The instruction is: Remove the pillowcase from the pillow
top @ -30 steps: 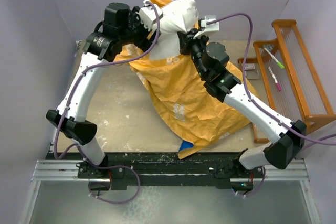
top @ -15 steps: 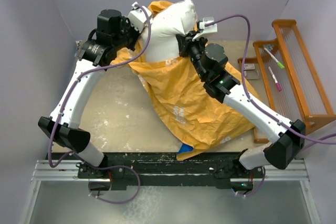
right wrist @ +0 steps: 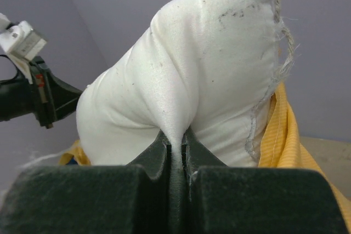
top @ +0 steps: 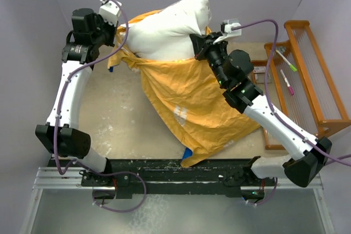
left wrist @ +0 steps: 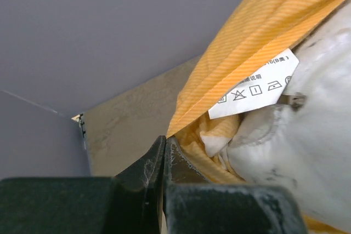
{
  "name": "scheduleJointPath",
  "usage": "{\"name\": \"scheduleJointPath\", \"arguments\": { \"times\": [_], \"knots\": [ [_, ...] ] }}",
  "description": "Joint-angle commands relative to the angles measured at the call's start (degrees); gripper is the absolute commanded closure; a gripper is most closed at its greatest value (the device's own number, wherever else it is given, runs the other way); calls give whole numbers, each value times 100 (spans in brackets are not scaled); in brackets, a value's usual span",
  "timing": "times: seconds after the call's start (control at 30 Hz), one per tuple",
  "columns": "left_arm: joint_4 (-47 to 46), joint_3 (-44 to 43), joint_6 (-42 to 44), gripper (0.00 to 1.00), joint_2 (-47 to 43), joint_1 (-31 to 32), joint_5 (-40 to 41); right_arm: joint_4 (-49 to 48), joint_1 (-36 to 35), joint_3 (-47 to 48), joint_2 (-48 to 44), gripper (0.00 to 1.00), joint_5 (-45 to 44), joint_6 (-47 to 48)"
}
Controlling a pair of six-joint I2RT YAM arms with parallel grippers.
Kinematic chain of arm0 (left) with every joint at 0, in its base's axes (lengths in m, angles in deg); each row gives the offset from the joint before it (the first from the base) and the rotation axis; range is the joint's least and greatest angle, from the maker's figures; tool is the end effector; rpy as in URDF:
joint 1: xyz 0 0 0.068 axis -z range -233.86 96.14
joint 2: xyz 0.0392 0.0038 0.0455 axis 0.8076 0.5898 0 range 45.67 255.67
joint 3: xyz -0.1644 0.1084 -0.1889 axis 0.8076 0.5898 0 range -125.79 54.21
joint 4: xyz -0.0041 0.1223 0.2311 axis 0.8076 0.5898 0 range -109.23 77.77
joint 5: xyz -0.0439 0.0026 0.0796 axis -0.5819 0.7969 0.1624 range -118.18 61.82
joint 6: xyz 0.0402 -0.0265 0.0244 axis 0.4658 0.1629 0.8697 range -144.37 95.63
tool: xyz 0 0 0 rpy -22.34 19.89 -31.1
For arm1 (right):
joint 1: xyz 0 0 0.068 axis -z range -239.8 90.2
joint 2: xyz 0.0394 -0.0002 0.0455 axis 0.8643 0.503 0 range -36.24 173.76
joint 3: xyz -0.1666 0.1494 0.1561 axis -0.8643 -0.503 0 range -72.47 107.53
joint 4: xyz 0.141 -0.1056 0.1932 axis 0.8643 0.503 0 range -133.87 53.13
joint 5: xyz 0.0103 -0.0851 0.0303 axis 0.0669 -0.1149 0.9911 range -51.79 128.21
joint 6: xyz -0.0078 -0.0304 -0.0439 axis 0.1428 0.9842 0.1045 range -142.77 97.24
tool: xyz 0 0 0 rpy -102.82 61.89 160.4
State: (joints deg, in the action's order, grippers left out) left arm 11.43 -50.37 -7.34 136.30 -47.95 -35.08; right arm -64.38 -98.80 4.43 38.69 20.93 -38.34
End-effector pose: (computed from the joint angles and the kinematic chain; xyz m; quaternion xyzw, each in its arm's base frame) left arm 0.3487 -0.0404 0.4634 0.1945 0.7777 0.0097 0.5977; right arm 0.2352 0.1768 0.4781 0.0107 0.5633 0.3026 0.7687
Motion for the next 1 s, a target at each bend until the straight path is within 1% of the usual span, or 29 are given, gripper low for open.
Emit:
{"name": "scheduleJointPath", "arguments": {
  "times": [0.0,0.1,0.23,0.37,0.47,0.5,0.53,0.57,0.6,0.63,0.67,0.77,0.87,0.97],
  "knots": [
    [-715,238,-96,100,-418,-470,153,-1396,106,-25,-549,100,388,-532],
    [-672,376,-213,100,-457,-565,-16,-1544,118,-105,-694,100,461,-722],
    [-645,805,-501,100,-626,-659,-403,-1632,165,-78,-902,100,163,-791],
    [-645,1319,-793,100,-878,-786,-1016,-1770,229,39,-1008,100,-344,-788],
    [-370,1427,-1028,100,-951,-890,-1622,-1961,307,145,-1000,100,-455,-842],
    [-276,1459,-1070,95,-979,-923,-1836,-2003,329,177,-992,100,-467,-881],
    [-198,1483,-1083,81,-1020,-932,-2095,-2041,345,223,-978,100,-469,-929],
    [-132,1514,-1094,54,-1089,-946,-2344,-2065,362,253,-965,100,-458,-966],
    [-69,1520,-1111,29,-1169,-957,-2703,-2091,372,281,-939,100,-422,-1011],
    [-1,1494,-1120,12,-1249,-972,-2995,-2092,375,309,-914,100,-379,-1047],
    [49,1438,-1120,2,-1344,-987,-3253,-2095,375,345,-885,100,-330,-1083],
    [108,1158,-1113,1,-1659,-995,-3787,-2099,375,369,-834,100,-266,-1161],
    [488,494,-1058,1,-1683,-1004,-4144,-2089,377,386,-809,100,-164,-1180],
    [537,58,-1302,1,-1663,-1013,-4528,-2063,379,425,-772,100,-82,-1200]
  ]
}}
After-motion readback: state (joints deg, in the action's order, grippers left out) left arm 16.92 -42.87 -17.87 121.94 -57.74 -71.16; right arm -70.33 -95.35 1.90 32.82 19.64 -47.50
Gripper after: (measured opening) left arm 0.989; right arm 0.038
